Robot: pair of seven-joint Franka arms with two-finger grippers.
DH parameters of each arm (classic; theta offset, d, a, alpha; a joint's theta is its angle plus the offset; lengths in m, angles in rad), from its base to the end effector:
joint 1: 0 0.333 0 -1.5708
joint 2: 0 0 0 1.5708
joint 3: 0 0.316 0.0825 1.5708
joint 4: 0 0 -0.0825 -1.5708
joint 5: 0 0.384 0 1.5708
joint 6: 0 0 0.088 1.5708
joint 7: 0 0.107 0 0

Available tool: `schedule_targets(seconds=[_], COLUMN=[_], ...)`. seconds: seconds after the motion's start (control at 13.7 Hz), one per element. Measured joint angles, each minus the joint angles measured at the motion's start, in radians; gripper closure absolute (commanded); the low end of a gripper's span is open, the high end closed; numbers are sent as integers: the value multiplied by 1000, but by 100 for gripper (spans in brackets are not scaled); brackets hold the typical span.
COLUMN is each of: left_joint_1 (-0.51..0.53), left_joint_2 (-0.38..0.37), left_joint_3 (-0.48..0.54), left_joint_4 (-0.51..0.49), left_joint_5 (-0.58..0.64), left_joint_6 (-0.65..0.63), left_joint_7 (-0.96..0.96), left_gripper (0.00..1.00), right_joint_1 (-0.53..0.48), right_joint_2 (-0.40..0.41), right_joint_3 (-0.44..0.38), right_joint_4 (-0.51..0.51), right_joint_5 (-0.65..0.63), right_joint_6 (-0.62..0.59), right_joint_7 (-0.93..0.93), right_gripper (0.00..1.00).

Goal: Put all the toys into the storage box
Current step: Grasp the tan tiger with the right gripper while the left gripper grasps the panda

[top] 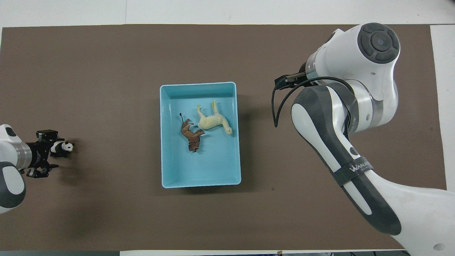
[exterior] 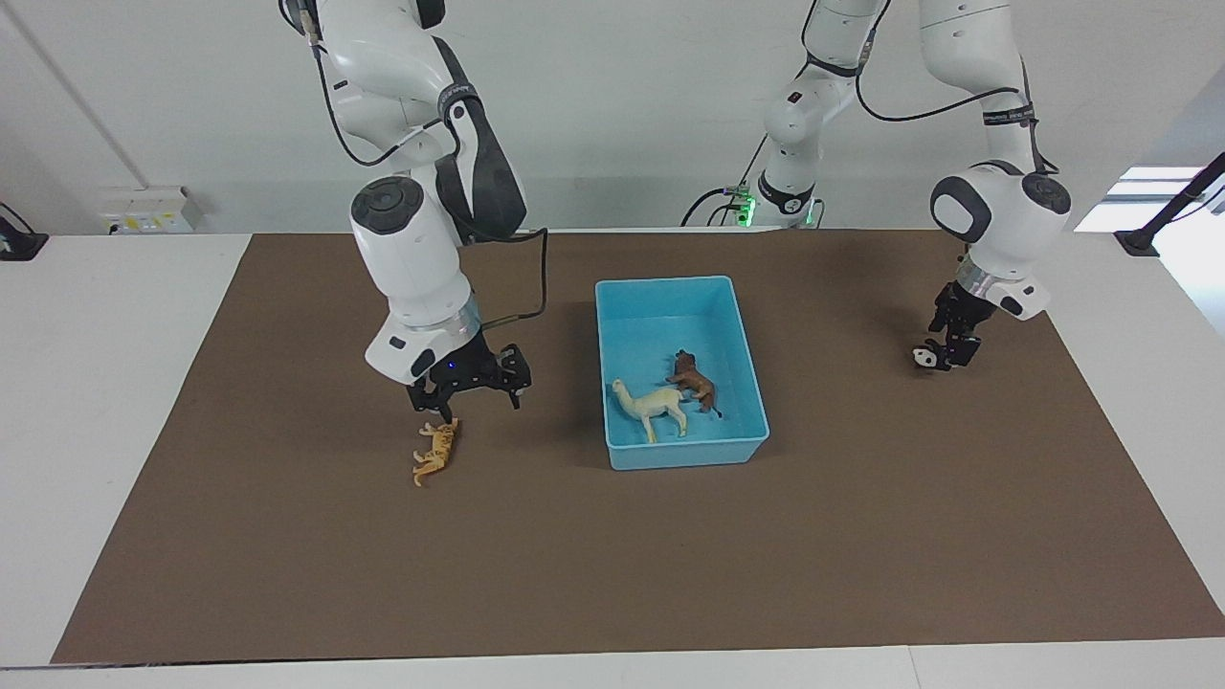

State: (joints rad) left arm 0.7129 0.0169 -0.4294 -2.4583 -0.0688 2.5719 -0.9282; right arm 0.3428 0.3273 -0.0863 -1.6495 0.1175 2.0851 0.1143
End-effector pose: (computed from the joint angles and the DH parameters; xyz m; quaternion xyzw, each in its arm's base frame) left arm 0.4683 0.1374 0.2994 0.8044 0.5916 0.0390 0.0378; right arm 0.6394 0.1798 0.4338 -0.9966 -0.0479 -0.0467 0.0484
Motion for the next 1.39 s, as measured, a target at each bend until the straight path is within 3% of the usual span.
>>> schedule_targets(seconds=[0.15, 0.22, 0.29, 0.51, 0.66, 1.09, 1.24, 1.39], left_joint_1=[0, 0, 0, 0, 1, 17, 15, -18], left_joint_2=[4, 8, 10, 13, 12, 11, 10, 5], left_joint_3=[0, 0, 0, 0, 0, 2, -3, -15], left_joint_4=[-9, -9, -9, -9, -9, 6, 83, 224], left_joint_5=[0, 0, 0, 0, 0, 0, 0, 0], left_joint_6=[16, 23, 26, 33, 42, 35, -80, -268], left_joint_7=[0, 0, 0, 0, 0, 0, -1, -6], left_gripper=[2, 11, 22, 68, 83, 85, 84, 83], right_joint_1=[-9, -13, -20, -69, -85, -89, -92, -101], right_joint_2=[0, 0, -1, -1, 9, 90, 115, 132], right_joint_3=[-1, -3, -6, -16, -16, -18, -19, -20], right_joint_4=[-8, -18, -32, -65, -80, -87, -89, -96], right_joint_5=[0, 0, 0, 0, 0, 13, 14, 14], right_joint_6=[-44, -49, -49, -49, -35, 70, 91, 95], right_joint_7=[62, 79, 90, 93, 93, 120, 121, 121], right_gripper=[0, 0, 0, 0, 0, 0, 0, 0])
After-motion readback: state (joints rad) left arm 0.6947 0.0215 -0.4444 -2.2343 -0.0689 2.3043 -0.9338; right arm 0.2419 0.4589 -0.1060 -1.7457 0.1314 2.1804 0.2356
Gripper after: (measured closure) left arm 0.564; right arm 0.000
